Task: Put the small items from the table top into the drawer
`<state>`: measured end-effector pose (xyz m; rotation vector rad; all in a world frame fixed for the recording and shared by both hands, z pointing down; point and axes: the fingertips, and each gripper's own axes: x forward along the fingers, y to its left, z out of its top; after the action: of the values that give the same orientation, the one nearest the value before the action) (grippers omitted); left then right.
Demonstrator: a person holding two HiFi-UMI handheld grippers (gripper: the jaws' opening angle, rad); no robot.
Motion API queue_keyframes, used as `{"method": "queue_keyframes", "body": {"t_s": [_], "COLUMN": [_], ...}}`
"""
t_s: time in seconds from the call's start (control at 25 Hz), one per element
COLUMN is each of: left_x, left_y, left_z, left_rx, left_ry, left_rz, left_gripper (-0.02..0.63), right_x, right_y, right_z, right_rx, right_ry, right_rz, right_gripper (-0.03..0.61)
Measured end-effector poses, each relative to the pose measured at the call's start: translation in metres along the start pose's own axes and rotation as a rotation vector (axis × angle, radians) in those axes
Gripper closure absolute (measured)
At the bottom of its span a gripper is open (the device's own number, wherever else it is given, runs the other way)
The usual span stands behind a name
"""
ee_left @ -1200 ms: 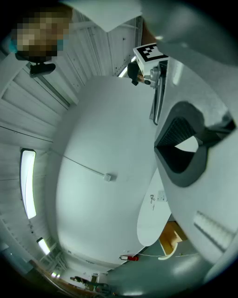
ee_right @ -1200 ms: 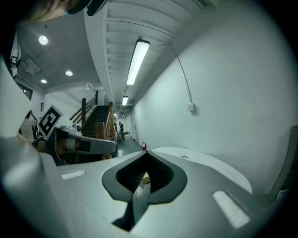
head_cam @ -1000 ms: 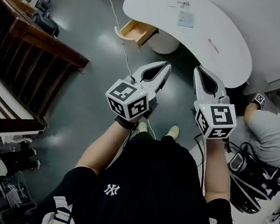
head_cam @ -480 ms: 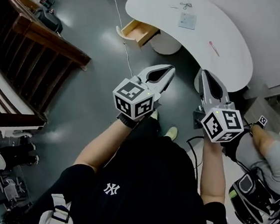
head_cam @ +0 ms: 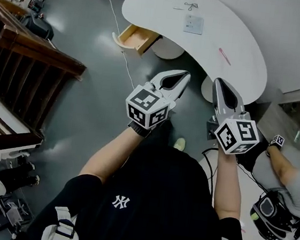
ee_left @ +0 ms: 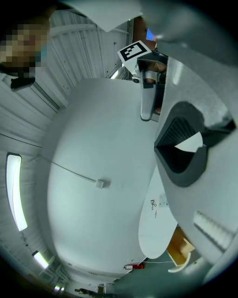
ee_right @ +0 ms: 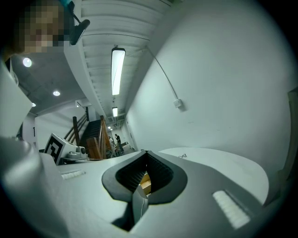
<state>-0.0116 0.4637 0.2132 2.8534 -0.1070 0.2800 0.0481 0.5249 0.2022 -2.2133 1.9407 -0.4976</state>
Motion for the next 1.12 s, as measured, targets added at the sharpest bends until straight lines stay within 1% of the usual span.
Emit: {"method": "queue_keyframes", "body": {"t_s": [0.28,0.6,0.76,0.96,1.12], "left_x": [0.039,0.081,0.104,0.138,0.164], "left_y": [0.068,0.137,0.168,0.198,0.223], "left_z": [0.008,0.002,-0.009,-0.023,-0.038], "left_rx": [0.042,0.084,0.105,0.168,0.163], "left_ry": [0.027,0.085,0.115,0.146,0.177], "left_rz": [-0.041,-0.09,-0.09,-0.072,-0.048], "left_gripper": [0.614,0.614,0.614,0.614,0.614], "right_x": [0.082,0.159,0.183,0.212,0.239], "right_y": [-0.009,-0.027,-0.042,-0.07,-0.102], "right_z": [0.0,-0.002,-0.012,-0.017,-0.035], "right_rx": [-0.025,-0.03,-0.027,-0.011,0.039], "right_ry": [0.021,0.059,0.095,0.125,0.165], "right_rz": [-0.021,-0.094,-0.125,-0.15,-0.145], "right_gripper": [0.557,0.557,0.557,0.556,0.537]}}
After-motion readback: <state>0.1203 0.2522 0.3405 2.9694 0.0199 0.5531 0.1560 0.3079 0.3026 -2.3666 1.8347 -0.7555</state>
